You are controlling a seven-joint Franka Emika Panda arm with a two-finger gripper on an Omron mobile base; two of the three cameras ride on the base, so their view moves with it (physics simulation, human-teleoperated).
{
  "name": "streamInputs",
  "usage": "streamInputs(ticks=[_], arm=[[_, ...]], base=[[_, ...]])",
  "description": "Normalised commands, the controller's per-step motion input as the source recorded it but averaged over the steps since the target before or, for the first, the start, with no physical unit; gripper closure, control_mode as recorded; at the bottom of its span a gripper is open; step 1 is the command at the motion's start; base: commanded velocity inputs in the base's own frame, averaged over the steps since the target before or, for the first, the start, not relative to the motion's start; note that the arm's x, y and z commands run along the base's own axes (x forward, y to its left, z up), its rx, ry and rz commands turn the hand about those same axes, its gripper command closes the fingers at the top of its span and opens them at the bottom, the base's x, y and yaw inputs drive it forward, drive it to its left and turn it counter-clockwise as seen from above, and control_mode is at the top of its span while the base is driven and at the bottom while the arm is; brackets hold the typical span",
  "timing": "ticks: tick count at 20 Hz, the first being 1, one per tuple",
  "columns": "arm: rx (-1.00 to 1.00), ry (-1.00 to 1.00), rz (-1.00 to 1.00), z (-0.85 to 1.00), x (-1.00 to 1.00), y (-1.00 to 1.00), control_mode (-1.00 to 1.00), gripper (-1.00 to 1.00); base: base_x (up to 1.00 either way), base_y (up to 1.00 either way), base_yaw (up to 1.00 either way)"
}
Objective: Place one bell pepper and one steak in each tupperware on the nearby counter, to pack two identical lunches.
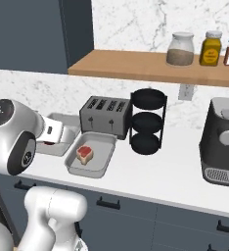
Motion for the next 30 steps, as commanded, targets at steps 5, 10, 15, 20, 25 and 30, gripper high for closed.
streamInputs(ticks=[5,10,15,20,25,30], arm=[[0.02,0.12,0.0,-0.09,0.26,0.0,-1.0,1.0],[0.1,0.22,0.03,-0.44,0.67,-0.19,-1.0,1.0],[0.0,0.24,0.08,-0.87,0.48,-0.17,-1.0,1.0],[-0.07,0.13,0.06,-0.73,0.48,-0.08,-1.0,1.0],[-0.03,0.01,0.01,-0.33,0.47,-0.03,-1.0,1.0],[0.0,0.03,0.02,-0.43,0.48,-0.08,-1.0,1.0]], base=[[0.05,0.0,0.0],[0.0,0.0,0.0],[0.0,0.0,0.0],[0.0,0.0,0.0],[0.0,0.0,0.0],[0.0,0.0,0.0]])
